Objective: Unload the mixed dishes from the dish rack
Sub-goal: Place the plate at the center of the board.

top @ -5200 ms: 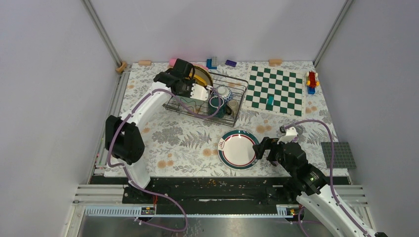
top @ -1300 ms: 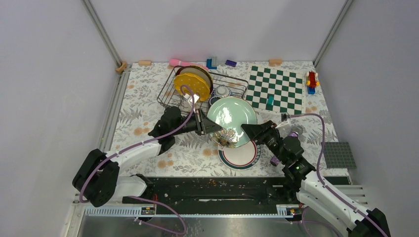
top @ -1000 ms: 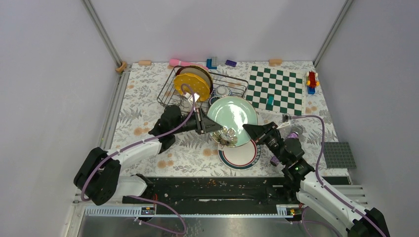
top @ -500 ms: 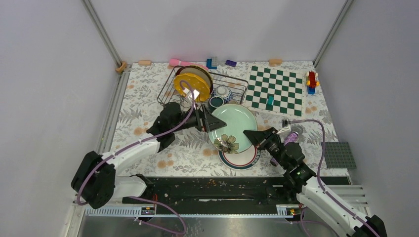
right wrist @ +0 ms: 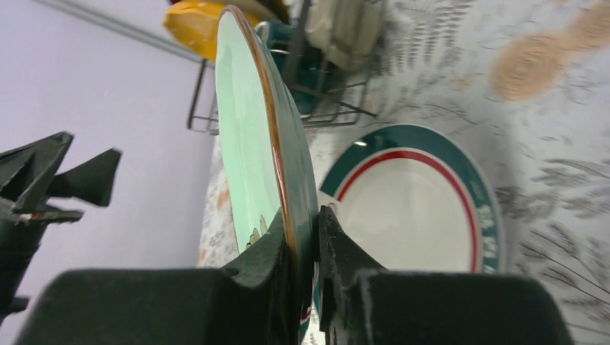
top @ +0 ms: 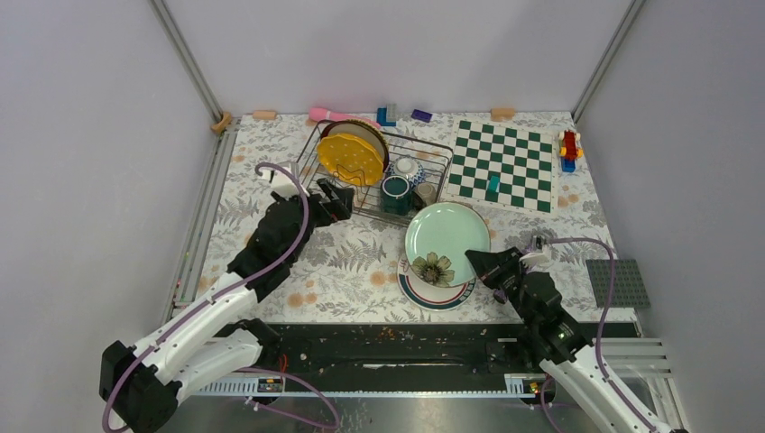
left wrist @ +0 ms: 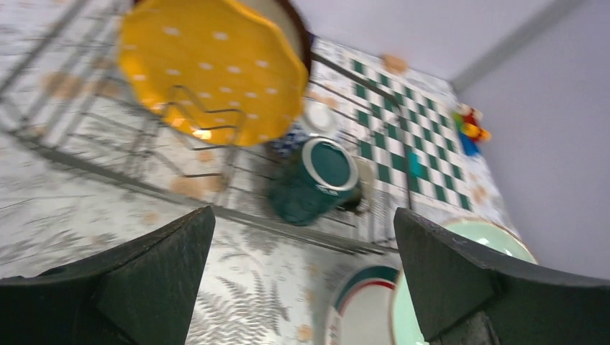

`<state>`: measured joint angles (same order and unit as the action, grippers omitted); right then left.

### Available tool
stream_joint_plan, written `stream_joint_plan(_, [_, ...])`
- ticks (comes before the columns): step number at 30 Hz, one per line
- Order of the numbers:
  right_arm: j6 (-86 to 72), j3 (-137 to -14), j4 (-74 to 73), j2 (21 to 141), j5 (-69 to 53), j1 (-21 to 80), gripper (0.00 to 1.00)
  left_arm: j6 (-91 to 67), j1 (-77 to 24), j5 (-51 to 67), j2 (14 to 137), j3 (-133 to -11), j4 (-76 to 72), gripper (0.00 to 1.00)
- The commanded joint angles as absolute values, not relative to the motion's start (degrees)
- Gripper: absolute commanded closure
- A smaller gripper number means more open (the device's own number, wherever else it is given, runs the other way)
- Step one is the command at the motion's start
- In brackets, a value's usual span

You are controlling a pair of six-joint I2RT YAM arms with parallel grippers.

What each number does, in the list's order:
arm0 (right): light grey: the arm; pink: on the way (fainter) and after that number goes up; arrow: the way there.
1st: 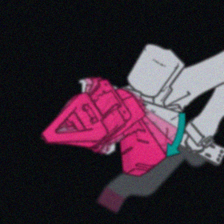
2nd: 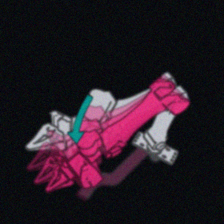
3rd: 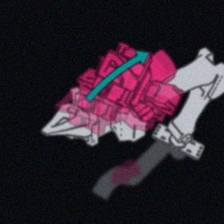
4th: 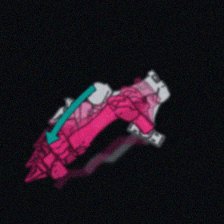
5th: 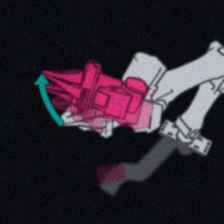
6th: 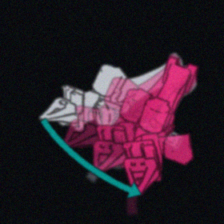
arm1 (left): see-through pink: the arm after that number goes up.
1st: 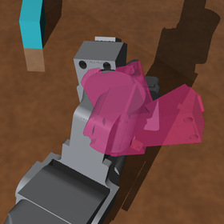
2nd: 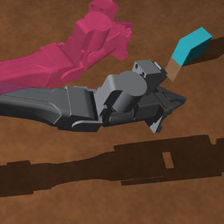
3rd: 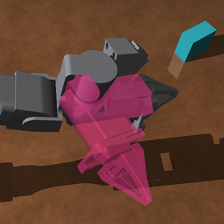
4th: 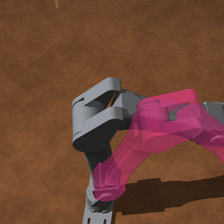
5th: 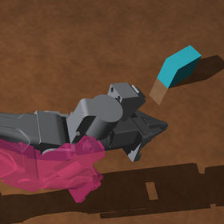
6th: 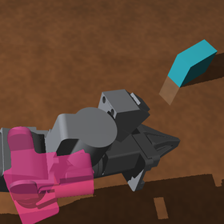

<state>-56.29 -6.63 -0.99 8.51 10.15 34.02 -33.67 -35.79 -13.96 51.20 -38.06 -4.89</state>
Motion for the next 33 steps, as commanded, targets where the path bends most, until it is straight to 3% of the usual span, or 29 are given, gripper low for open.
stream_joint_plan(1, [-62.1,-7.9,-7.5,3.8,18.5,34.1,1.00,-31.3,-35.9,-33.5,49.2,-36.5,-2.1,0.01])
stream_joint_plan(22, [-60.8,-8.3,-10.3,8.2,6.2,34.2,1.00,-30.4,-35.9,-35.1,53.1,-38.9,0.2,0.01])
stream_joint_plan(33, [-64.4,-7.3,-12.8,10.6,9.4,34.2,1.00,-30.4,-35.9,-34.8,53.8,-39.3,0.3,0.01])
